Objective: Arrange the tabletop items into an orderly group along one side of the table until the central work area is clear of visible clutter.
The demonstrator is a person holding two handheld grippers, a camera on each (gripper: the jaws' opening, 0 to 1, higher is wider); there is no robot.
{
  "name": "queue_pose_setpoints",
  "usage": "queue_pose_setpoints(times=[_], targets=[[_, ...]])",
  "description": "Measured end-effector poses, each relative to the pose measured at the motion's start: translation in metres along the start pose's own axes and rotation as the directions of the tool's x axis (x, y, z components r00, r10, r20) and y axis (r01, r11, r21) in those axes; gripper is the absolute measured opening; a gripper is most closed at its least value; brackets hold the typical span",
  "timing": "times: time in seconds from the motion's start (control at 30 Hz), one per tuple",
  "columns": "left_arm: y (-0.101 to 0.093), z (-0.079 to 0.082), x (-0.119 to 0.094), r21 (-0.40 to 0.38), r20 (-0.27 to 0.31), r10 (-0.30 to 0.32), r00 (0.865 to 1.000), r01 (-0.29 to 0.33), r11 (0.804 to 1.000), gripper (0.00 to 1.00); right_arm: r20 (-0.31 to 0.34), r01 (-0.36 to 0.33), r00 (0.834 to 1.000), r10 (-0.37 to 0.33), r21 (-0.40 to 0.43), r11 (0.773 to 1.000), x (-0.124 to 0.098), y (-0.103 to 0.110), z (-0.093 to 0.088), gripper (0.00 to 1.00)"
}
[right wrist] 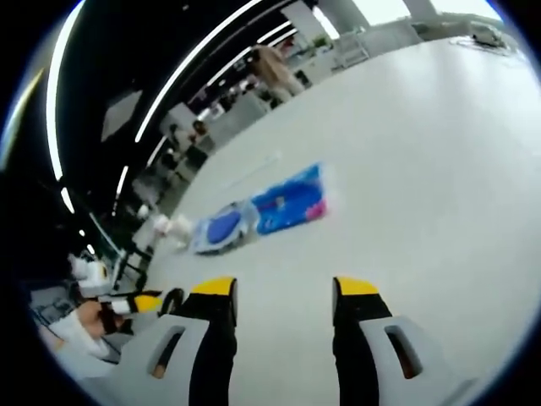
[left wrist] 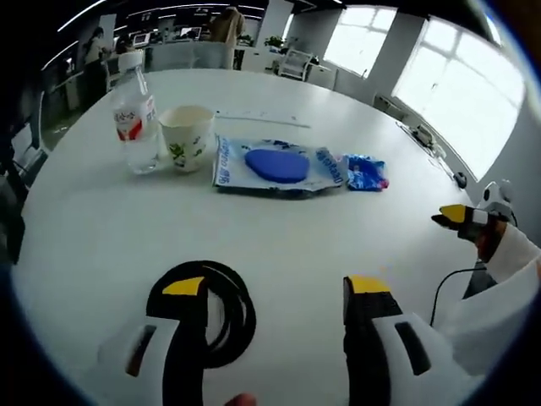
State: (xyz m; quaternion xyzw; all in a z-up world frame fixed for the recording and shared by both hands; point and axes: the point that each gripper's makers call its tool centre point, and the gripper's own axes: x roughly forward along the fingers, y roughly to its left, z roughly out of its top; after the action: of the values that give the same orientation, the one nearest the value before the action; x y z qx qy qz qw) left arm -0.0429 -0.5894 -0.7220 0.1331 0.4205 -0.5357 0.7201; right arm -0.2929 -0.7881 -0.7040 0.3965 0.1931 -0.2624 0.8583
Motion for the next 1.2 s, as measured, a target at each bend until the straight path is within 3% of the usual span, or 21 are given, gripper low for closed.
queue_pose_setpoints(times=[0.2, 0.5, 0.7, 0.83, 0.93, 1.2], targets=[[0.017, -0.015, -0.001, -0.004, -0.028, 0.032, 0.999, -0.032, 0.999, 0.62, -0.002, 0.004, 1.000, -0.004, 0.020, 1.000, -0.003, -0.002, -0.008, 0.43], [0.023, -0.034, 0.011, 0.039, -0.070, 0.025, 0.997, -0.022, 0.999, 0.53, -0.003, 0.008, 1.000, -0.008, 0.032, 0.999, -0.008, -0.004, -0.009, 0.42], [0.024, -0.041, 0.013, 0.023, -0.082, 0.023, 0.996, -0.021, 1.000, 0.40, -0.007, 0.014, 1.000, -0.014, 0.038, 0.999, -0.010, -0.004, -0.011, 0.41], [0.029, -0.043, 0.014, 0.055, -0.083, 0.036, 0.996, -0.031, 0.998, 0.35, -0.011, 0.016, 1.000, -0.015, 0.048, 0.999, -0.010, -0.005, -0.014, 0.41], [0.031, -0.046, 0.014, 0.061, -0.094, 0.037, 0.995, -0.031, 0.998, 0.24, -0.015, 0.020, 1.000, -0.019, 0.057, 0.998, -0.011, -0.005, -0.017, 0.41], [0.022, -0.045, 0.023, 0.079, -0.080, 0.012, 0.997, -0.006, 0.997, 0.09, -0.001, 0.017, 1.000, -0.017, 0.075, 0.997, -0.012, -0.003, -0.017, 0.40]])
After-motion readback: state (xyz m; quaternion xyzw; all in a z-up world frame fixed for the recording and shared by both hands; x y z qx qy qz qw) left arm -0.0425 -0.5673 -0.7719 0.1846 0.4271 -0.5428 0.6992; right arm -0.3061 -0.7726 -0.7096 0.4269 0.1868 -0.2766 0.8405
